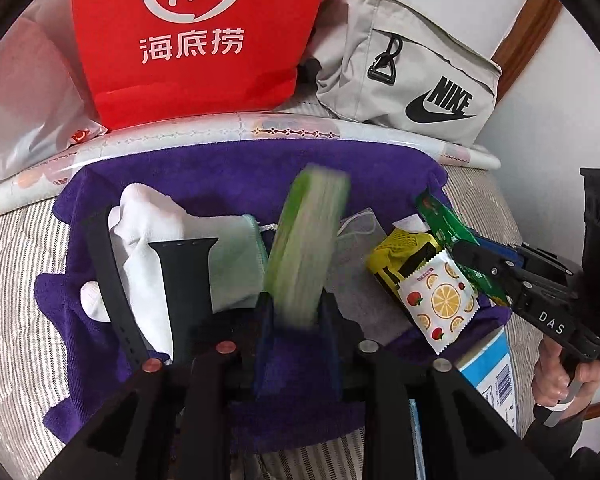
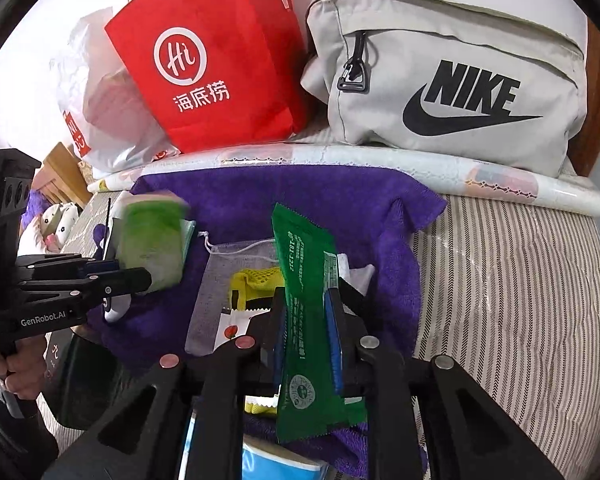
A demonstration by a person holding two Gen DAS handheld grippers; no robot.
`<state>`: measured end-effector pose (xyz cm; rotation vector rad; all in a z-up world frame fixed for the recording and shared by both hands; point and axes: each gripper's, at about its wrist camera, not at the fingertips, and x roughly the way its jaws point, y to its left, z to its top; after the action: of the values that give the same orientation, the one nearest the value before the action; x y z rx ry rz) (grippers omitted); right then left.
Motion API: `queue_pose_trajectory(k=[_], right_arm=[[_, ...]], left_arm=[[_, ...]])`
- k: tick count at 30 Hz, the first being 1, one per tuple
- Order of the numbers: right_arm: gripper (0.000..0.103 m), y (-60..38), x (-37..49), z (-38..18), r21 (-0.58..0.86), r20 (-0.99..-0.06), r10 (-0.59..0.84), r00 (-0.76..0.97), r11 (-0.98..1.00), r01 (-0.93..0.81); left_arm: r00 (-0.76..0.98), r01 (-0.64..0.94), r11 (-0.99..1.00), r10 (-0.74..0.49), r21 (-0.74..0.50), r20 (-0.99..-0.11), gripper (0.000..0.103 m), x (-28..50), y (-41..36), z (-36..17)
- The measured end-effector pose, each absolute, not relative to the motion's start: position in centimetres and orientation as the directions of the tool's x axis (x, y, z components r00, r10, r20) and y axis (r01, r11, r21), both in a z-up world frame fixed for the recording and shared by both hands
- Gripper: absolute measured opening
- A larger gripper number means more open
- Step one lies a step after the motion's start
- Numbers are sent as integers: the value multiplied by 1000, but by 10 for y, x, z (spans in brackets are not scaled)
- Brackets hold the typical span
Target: Organize soft objects
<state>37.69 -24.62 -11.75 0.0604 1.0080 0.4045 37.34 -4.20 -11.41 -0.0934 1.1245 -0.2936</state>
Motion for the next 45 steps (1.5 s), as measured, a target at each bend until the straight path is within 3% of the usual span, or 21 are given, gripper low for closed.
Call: queue_pose_trajectory(k=[4,10,17,21,25,27,34,38,45], right_arm=[[19,-247,374,-112,232,-803,360,475,923,-306],[28,-250,360,-97,235,-790,362,494,924,-301],[47,-253,328,-68,238,-764,364,533,927,-292],[61,-253,304,-51,243,-742,369,560,926,-289],[66,-252,277,-34,242,-726,370,580,926,-288],[81,-252,266,-29,235,-726,356,589,933,-273],[87,-251,217,-15,237,-703,339,626,941,-243],[96,-250,186,-6,221,-671,317,670,948,-228],[102,-245,130,11,172,-624,299,722,954,-246]], left_arm=[[413,183,960,-273,-214,-869,37,371,-41,-107],[432,187,959,-276,-214,-859,37,360,-39,-95],[472,185,964,-258,-191,-843,38,328,-36,-71],[501,183,967,-248,-178,-829,46,302,-34,-57],[534,184,970,-234,-159,-812,55,272,-34,-42],[557,182,973,-223,-145,-800,62,257,-32,-35],[617,166,979,-195,-116,-762,68,200,-27,-12],[664,148,984,-172,-97,-727,84,168,-25,0],[706,112,991,-130,-72,-696,94,121,-25,12]])
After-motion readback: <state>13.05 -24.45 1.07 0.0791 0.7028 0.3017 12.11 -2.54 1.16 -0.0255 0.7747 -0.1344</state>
